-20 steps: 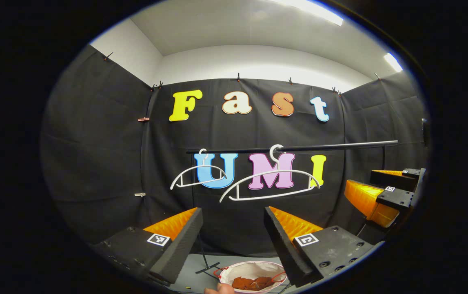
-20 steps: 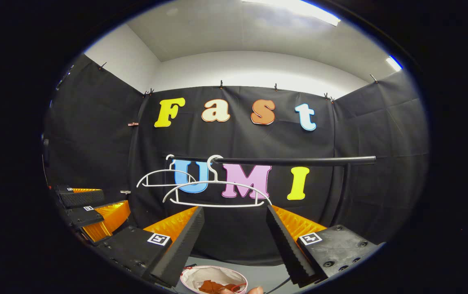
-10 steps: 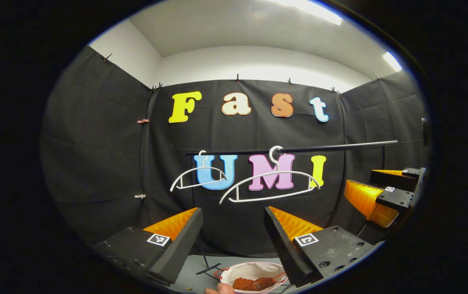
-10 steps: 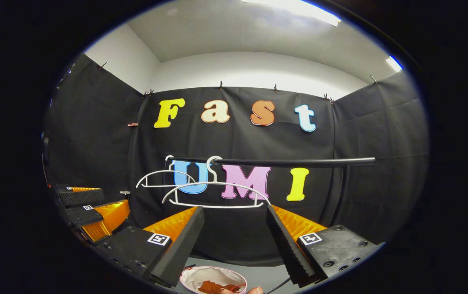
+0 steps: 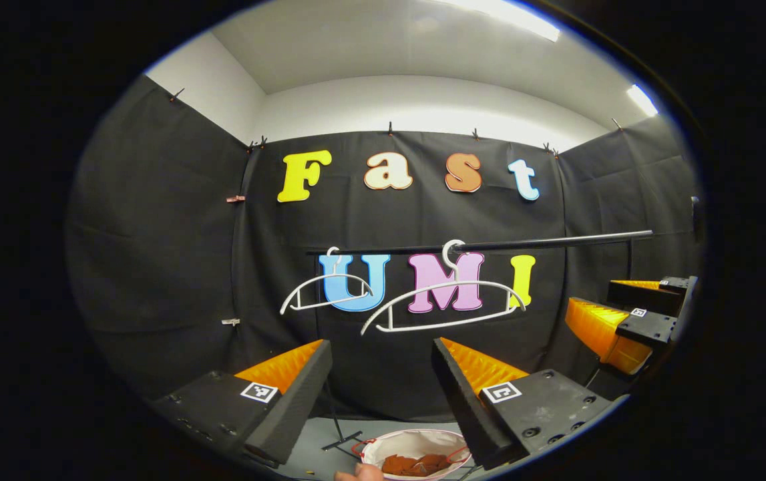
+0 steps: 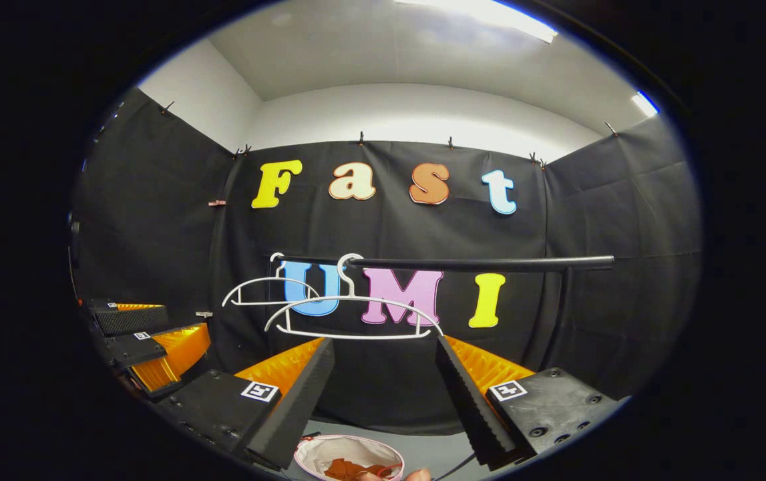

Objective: Grasp the clothes on the hanger with both hands and then place them into the laundry hamper below.

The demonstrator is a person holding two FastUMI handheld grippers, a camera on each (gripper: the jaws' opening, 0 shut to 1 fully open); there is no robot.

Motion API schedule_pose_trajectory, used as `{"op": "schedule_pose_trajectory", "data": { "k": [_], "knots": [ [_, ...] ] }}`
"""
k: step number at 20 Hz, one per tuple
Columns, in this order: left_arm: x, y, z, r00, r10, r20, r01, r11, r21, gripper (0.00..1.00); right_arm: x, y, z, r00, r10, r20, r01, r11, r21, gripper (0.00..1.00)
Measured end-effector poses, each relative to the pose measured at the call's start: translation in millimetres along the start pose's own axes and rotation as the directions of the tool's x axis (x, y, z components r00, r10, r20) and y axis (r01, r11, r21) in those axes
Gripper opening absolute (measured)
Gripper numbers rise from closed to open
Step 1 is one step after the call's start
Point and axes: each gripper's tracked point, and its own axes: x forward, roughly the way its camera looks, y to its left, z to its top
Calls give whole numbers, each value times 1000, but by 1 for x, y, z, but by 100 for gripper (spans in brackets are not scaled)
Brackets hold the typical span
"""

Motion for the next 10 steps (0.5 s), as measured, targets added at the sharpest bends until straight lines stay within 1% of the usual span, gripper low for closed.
{"op": "schedule_pose_trajectory", "data": {
  "k": [10],
  "knots": [
    [2,-2,-1,1000,-2,-1,2,1000,3,95,3,-2,1,1000,-1,2,1,1000,0,98]
  ]
}}
